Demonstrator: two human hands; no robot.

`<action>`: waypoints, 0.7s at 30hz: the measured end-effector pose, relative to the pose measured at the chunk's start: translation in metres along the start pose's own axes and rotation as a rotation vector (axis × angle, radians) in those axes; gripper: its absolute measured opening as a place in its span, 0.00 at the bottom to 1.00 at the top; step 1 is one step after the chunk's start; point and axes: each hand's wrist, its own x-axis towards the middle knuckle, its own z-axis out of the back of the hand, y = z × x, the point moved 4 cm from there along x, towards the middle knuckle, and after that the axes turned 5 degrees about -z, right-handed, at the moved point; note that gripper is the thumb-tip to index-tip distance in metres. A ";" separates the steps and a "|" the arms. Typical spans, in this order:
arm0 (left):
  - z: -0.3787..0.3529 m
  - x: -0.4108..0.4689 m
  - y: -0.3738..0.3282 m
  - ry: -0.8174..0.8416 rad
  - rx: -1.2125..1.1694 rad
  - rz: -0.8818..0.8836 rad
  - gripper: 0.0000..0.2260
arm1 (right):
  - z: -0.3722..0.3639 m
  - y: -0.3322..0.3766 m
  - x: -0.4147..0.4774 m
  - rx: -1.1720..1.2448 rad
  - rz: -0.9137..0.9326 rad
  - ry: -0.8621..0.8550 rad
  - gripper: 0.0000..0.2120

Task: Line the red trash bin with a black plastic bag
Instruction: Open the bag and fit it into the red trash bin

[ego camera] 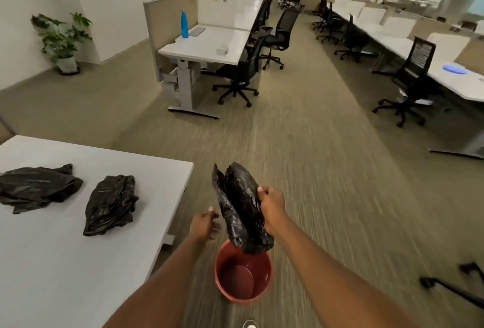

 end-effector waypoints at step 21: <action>-0.177 0.089 0.014 -0.126 0.313 0.037 0.09 | 0.058 -0.098 0.120 -0.509 0.318 0.376 0.08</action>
